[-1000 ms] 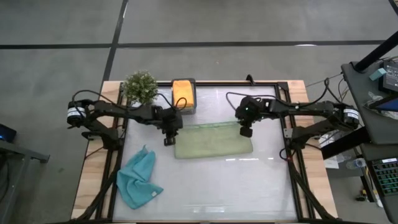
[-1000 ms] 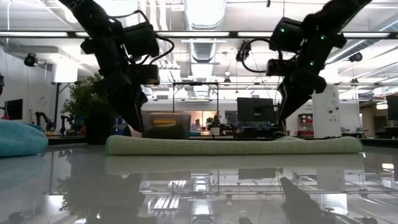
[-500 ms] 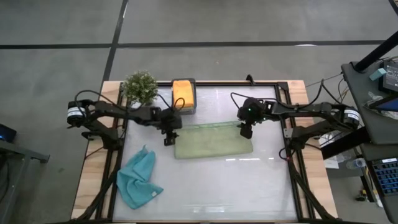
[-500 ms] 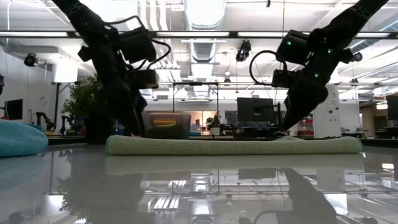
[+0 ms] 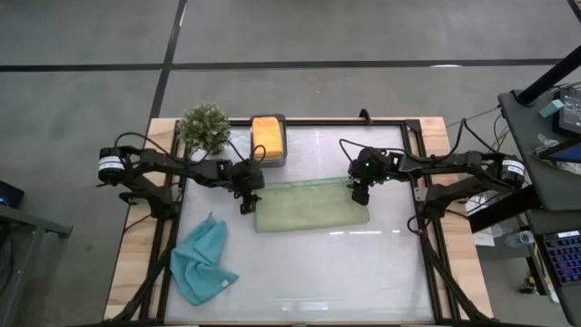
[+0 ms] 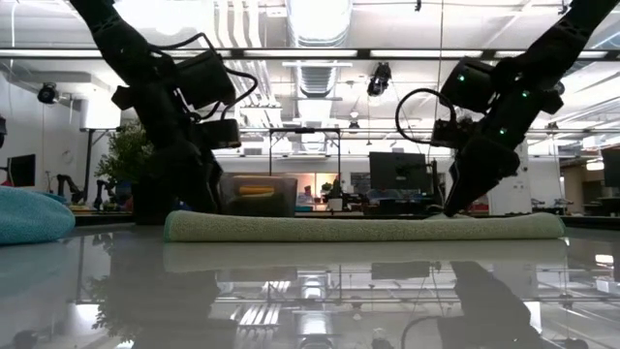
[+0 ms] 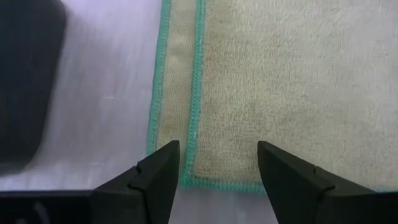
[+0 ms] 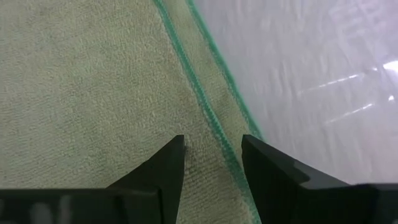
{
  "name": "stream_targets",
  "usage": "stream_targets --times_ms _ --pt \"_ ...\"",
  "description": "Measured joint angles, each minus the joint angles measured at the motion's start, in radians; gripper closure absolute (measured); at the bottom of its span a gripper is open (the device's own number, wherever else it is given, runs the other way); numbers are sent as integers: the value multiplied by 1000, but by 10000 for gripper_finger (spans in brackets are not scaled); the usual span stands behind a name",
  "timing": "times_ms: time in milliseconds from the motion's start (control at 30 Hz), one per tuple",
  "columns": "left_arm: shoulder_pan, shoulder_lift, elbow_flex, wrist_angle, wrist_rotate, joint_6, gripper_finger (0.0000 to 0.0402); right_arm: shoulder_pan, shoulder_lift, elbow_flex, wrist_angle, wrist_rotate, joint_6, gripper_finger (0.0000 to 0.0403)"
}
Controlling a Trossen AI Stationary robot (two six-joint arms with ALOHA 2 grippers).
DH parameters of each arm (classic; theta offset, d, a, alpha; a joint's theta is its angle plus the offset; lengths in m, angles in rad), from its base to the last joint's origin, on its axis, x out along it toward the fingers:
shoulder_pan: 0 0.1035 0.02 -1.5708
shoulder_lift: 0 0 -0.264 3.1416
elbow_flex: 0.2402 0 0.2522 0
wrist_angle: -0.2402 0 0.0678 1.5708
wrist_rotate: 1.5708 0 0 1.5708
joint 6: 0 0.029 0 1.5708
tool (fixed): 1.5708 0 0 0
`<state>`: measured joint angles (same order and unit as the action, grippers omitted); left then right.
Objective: Fold microfiber towels
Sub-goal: Fold the green towel
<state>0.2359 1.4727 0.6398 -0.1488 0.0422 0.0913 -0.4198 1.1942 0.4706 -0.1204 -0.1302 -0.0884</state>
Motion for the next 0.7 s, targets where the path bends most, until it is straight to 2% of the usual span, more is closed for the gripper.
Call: stream_targets --times_ms 133,267,600,700 --pt "0 0 -6 10 0 -7 211 0 0 -12 8 0 10 254" --pt "0 0 -6 10 0 -8 240 0 0 -20 8 0 -1 270" --pt "0 0 -7 7 0 -7 315 0 0 -22 8 0 -28 381" --pt "0 0 -7 6 -1 -5 337 0 -2 -22 7 0 -29 392"
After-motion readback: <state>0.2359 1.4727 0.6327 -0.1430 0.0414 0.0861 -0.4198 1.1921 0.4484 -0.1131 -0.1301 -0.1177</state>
